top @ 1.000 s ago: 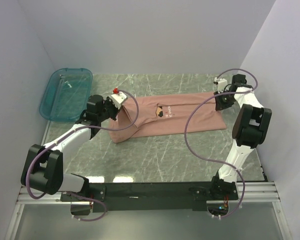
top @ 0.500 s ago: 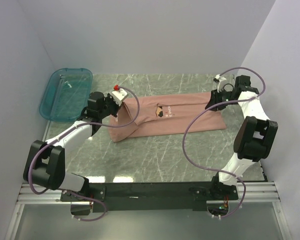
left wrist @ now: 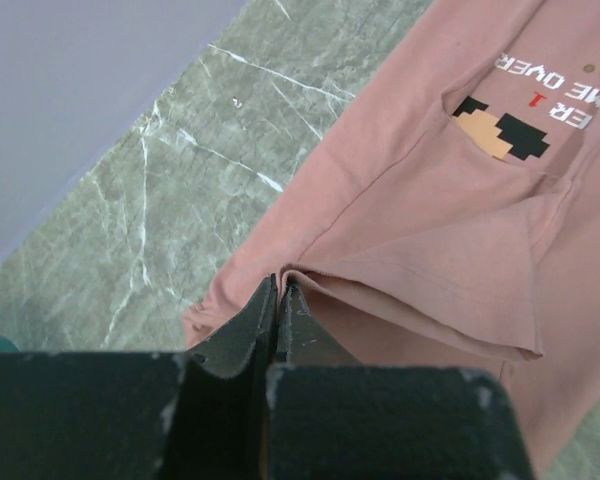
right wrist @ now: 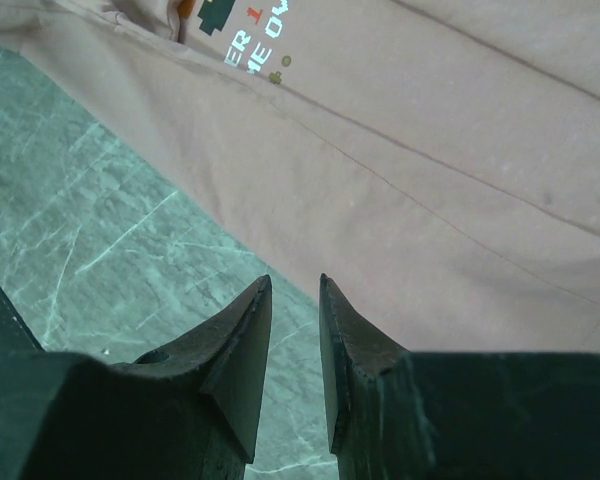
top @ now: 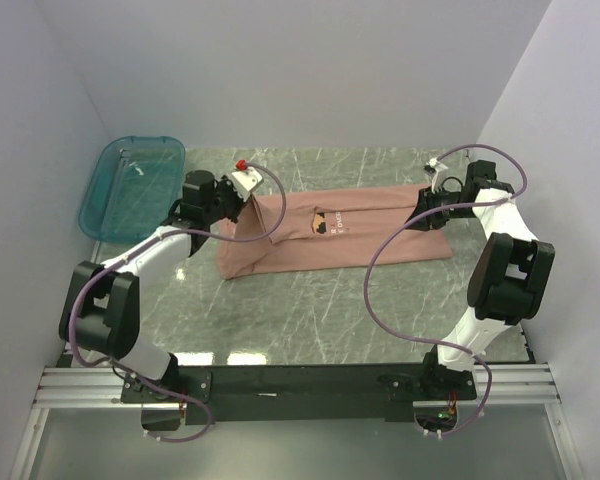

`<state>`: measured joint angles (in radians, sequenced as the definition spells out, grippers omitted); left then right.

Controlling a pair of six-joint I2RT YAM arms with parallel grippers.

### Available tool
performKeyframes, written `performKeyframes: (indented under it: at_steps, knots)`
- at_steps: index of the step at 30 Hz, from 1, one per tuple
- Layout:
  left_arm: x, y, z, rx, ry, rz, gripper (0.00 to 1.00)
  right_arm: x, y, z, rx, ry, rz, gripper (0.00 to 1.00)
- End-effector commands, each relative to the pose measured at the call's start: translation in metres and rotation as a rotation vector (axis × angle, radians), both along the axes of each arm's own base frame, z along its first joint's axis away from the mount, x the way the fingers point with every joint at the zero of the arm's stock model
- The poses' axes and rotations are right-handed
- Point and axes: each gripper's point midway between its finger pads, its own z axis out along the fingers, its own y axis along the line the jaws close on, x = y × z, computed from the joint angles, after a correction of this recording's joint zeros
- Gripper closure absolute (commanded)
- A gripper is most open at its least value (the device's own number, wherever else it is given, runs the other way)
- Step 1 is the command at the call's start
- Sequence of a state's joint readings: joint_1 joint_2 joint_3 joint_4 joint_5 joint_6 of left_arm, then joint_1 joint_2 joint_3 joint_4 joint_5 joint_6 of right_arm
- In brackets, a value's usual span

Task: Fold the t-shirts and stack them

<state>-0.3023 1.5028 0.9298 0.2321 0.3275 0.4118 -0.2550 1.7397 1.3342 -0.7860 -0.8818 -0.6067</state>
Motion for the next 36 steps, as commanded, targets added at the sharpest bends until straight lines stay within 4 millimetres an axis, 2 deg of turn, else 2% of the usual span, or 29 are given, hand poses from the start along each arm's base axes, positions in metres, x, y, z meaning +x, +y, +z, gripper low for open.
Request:
performKeyframes:
  at_steps: [1,6,14,26,36]
  knots:
    - [0.015,-0.006,0.015,0.033,-0.054,-0.046,0.99,0.000,0.005,0.015,0.009,-0.058,0.016,0.67]
    - [0.023,-0.008,0.004,0.085,-0.056,-0.075,0.99,-0.001,0.005,0.014,0.012,-0.054,0.018,0.67]
    - [0.030,-0.019,0.008,0.083,-0.081,-0.137,0.99,-0.002,0.006,0.011,0.017,-0.044,0.023,0.67]
    - [0.051,-0.030,-0.006,0.090,-0.054,-0.169,0.99,-0.002,0.006,0.009,0.015,-0.041,0.025,0.67]
    - [0.066,-0.035,-0.010,0.096,-0.043,-0.176,0.99,-0.003,0.006,0.007,0.015,-0.034,0.028,0.66]
